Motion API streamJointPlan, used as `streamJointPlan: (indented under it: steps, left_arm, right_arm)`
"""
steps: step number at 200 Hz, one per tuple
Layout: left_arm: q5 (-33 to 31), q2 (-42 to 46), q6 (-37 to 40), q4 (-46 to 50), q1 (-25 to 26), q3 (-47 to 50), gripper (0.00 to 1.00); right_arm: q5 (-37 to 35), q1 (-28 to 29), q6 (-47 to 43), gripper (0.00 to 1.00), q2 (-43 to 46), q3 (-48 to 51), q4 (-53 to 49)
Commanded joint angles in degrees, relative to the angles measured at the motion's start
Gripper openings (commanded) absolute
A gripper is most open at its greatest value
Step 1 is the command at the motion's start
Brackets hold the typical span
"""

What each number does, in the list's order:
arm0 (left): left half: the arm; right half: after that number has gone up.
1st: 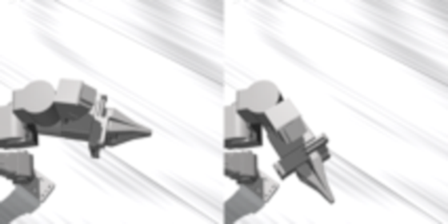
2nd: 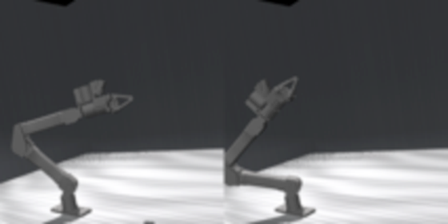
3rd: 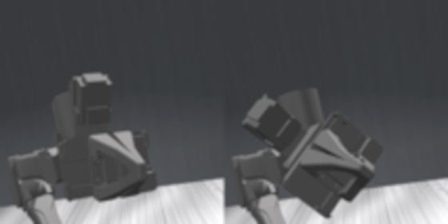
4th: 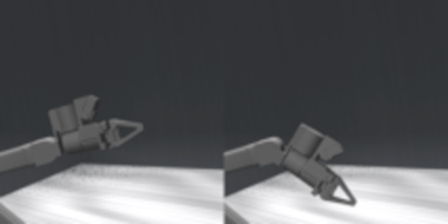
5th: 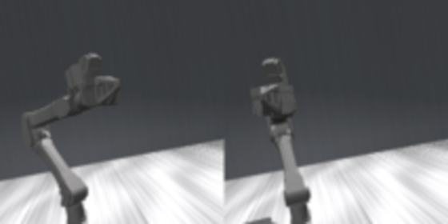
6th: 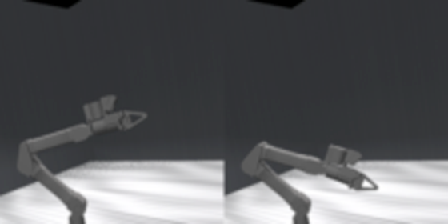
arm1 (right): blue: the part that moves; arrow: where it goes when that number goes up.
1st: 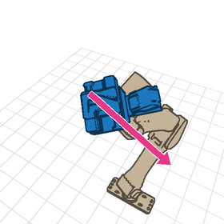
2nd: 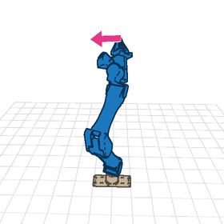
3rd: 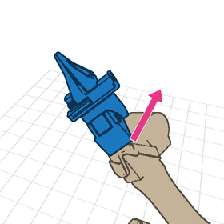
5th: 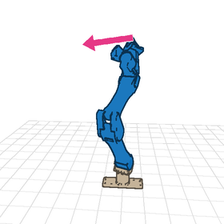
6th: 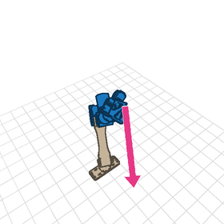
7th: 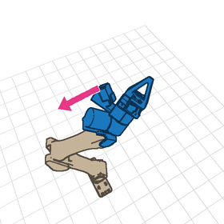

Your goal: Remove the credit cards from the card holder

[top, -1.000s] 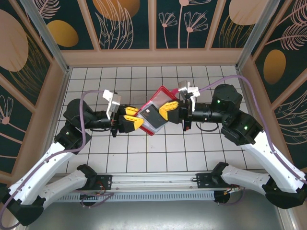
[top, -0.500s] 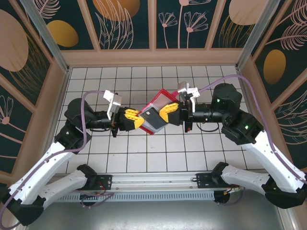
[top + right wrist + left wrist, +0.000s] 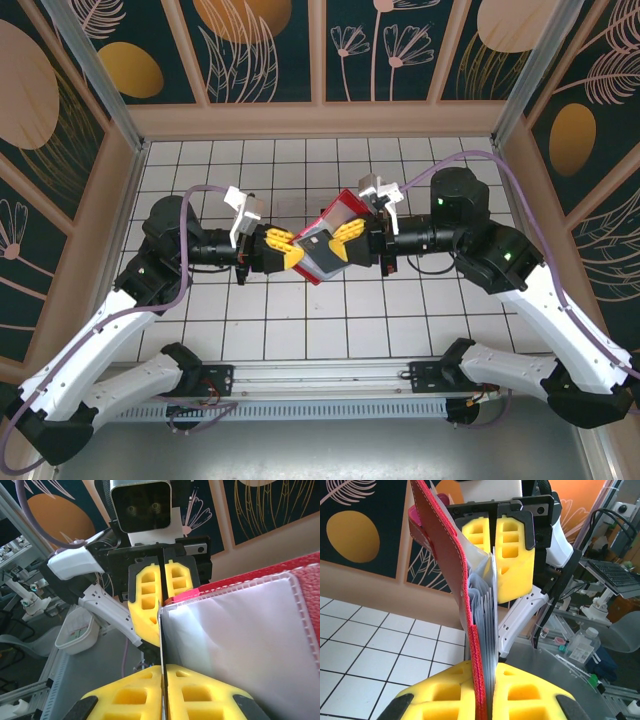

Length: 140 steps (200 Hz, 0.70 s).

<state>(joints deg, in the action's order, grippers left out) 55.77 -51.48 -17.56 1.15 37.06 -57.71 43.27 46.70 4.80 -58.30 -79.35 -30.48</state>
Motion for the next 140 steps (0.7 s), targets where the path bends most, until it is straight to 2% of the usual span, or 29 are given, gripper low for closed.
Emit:
streamJointPlan:
  steps: [1, 27, 63, 77, 92, 140]
  left_arm:
    - [1.5, 0.2, 1.7, -0.5, 0.0, -1.8, 0.0]
    - [1.5, 0.2, 2.2, -0.1, 0.0, -1.6, 0.0]
    - [1.6, -0.2, 2.3, 0.0, 0.1, -1.7, 0.0]
    - [1.7, -0.2, 2.6, 0.4, 0.0, -1.9, 0.0]
    - [1.5, -0.1, 3.2, 1.2, 0.0, -2.0, 0.0]
    - [-1.6, 0.3, 5.5, 5.7, 0.1, -2.1, 0.0]
  right_arm:
    - [1.5, 0.1, -0.2, 0.12, 1.7, -0.6, 1.3]
    - [1.8, 0.0, 0.4, 0.08, 2.5, -0.1, 2.0]
    - [2.0, 0.1, 0.7, 0.09, 2.5, 0.0, 1.7]
    - [1.5, 0.1, 0.6, 0.05, 2.7, -0.1, 1.5]
    - [-0.4, 0.1, 0.4, 0.0, 3.0, -0.4, 0.7]
    - [-9.2, -0.2, -1.8, 0.0, 4.2, -1.9, -3.3]
